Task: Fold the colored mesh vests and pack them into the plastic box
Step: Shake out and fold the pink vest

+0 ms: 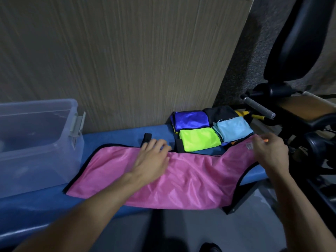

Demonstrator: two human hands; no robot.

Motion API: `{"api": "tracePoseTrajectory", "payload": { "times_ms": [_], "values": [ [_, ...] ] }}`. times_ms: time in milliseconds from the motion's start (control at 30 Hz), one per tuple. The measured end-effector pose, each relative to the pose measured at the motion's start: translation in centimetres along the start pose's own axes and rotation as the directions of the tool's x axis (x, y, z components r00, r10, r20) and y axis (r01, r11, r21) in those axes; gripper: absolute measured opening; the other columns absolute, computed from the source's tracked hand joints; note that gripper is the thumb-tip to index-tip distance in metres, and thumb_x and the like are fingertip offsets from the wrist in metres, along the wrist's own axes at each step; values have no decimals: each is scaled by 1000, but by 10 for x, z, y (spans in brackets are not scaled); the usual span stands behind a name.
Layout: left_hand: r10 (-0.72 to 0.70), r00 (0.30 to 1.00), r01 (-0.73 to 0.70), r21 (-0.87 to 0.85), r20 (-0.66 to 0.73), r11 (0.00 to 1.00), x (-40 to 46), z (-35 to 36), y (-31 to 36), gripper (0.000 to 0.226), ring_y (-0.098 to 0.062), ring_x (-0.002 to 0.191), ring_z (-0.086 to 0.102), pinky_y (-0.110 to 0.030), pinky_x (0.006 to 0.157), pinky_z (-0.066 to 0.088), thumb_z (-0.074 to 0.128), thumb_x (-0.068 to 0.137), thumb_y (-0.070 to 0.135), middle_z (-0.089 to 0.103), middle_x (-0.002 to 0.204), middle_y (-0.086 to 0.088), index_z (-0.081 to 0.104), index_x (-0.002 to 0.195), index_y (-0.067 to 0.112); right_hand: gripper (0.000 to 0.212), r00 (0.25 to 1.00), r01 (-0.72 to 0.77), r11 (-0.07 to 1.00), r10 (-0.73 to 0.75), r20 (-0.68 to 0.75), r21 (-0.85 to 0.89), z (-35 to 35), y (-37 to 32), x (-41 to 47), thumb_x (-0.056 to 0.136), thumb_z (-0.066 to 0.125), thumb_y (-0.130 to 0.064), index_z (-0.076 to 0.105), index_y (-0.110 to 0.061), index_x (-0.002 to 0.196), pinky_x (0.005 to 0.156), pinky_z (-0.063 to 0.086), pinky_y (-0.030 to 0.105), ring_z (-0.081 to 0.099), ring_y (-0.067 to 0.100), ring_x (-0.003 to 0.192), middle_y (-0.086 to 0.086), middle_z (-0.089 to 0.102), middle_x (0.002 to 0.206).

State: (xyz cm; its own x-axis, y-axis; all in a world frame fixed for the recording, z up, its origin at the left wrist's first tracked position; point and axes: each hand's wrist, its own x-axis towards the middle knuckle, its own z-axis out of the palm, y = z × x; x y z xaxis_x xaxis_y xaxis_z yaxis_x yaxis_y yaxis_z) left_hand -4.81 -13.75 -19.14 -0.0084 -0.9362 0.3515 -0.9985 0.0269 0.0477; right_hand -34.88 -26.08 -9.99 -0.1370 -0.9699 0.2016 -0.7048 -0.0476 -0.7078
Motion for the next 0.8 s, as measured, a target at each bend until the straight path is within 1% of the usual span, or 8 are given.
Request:
{"api": "tracePoseTrajectory", "payload": {
  "times_ms": [67,167,300,400,467,567,667,800],
  "values": [
    [133,989,-126,-114,60,985,3,5,22,52,-24,145,28,-45,119,25,38,104,49,30,160,-1,39,152,30,31,999,34,999,-33,-29,38,-2,-7,-4,95,50,-36,69,-14,106,78,48,40,64,37,95,15,69,99],
    [193,905,-140,-162,378,977,3,25,40,70,-21,154,-19,-49,124,-12,20,100,73,-18,168,8,-2,160,44,28,988,131,981,-116,-105,140,-5,-24,-16,99,53,-35,68,-12,105,78,44,36,62,26,94,6,67,96],
    [200,866,-124,-192,458,974,6,35,35,77,-23,152,-27,-51,124,-14,19,95,80,-21,167,5,-6,159,46,23,951,275,928,-223,-215,252,-8,-51,-38,102,55,-35,66,-15,102,74,46,34,65,20,89,4,69,93],
    [236,896,-158,-227,376,961,4,28,29,76,-24,156,-11,-49,126,-4,31,96,75,-2,171,3,5,160,43,25,939,326,902,-273,-210,283,0,-69,-52,103,55,-34,66,-12,99,70,51,43,64,23,74,10,68,80],
    [250,932,-174,-281,261,944,3,16,21,68,-22,154,13,-44,126,13,44,98,63,18,168,2,25,158,36,23,935,345,894,-301,-187,287,9,-85,-60,102,56,-34,65,-13,95,70,50,43,61,7,67,-3,65,74],
    [169,973,-65,-508,160,859,1,-19,-2,37,-10,122,56,-28,104,45,61,98,27,62,135,3,63,134,20,20,925,377,859,-365,-102,347,35,-111,-73,100,60,-31,65,-17,86,65,47,40,58,7,60,-4,64,67],
    [-85,981,179,-654,174,735,-6,-41,-50,22,-7,90,70,-23,83,53,62,95,6,77,100,7,77,105,19,17,895,403,835,-445,27,375,73,-146,-88,96,64,-29,64,-21,82,67,46,36,59,16,61,-8,61,60],
    [-522,809,457,-847,269,272,-23,-53,-104,27,-15,59,65,-30,58,52,51,103,7,71,77,-7,72,88,17,17,828,447,825,-528,190,345,140,-194,-111,97,64,-28,70,-16,86,72,45,35,67,27,78,-1,71,71]
  ]
}}
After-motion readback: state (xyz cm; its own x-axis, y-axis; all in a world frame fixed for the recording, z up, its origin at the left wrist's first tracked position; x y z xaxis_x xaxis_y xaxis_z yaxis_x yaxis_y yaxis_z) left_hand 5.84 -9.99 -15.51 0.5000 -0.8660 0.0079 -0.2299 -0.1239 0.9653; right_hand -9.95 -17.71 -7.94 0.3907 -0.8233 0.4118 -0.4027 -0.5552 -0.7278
